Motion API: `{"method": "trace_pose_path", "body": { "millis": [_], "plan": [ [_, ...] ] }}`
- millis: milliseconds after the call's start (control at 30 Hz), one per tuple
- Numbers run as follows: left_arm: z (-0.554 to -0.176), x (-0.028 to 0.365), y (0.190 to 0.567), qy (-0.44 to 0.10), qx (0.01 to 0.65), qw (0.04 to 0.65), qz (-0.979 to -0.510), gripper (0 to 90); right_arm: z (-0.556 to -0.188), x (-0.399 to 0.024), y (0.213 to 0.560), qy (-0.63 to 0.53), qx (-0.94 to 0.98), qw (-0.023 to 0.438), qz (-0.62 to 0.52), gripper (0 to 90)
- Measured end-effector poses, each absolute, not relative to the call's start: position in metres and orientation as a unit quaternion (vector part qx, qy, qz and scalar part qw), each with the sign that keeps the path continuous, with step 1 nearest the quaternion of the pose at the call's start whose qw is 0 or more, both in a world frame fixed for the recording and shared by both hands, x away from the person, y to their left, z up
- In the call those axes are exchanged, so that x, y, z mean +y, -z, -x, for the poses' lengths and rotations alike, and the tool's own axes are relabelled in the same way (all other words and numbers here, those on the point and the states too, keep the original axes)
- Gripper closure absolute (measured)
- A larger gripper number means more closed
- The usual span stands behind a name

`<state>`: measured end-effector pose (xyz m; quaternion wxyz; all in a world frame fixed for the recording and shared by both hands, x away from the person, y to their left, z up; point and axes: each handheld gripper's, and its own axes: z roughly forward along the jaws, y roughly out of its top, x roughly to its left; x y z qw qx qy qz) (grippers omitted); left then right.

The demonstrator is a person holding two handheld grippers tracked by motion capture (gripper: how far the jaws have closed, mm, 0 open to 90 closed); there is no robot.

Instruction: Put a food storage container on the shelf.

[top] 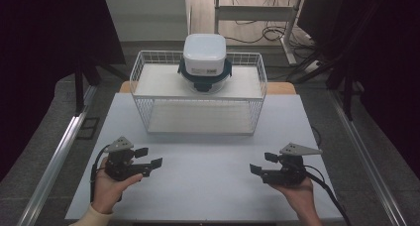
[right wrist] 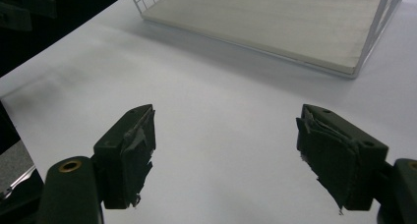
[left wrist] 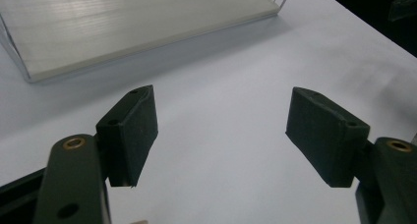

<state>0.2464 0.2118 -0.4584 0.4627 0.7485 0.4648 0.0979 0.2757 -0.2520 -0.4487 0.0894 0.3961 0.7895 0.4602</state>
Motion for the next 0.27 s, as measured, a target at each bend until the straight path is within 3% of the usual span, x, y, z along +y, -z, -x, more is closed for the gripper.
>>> {"method": "trace_pose_path", "body": {
  "millis": [267],
  "plan": [
    [-0.2465, 0.2121, 0.4589, -0.102, 0.462, 0.457, -0.753, 26.7, -0.2752, -0.2527, 0.4481, -0.465, 0.787, 0.092, -0.395, 21.5]
  ]
}}
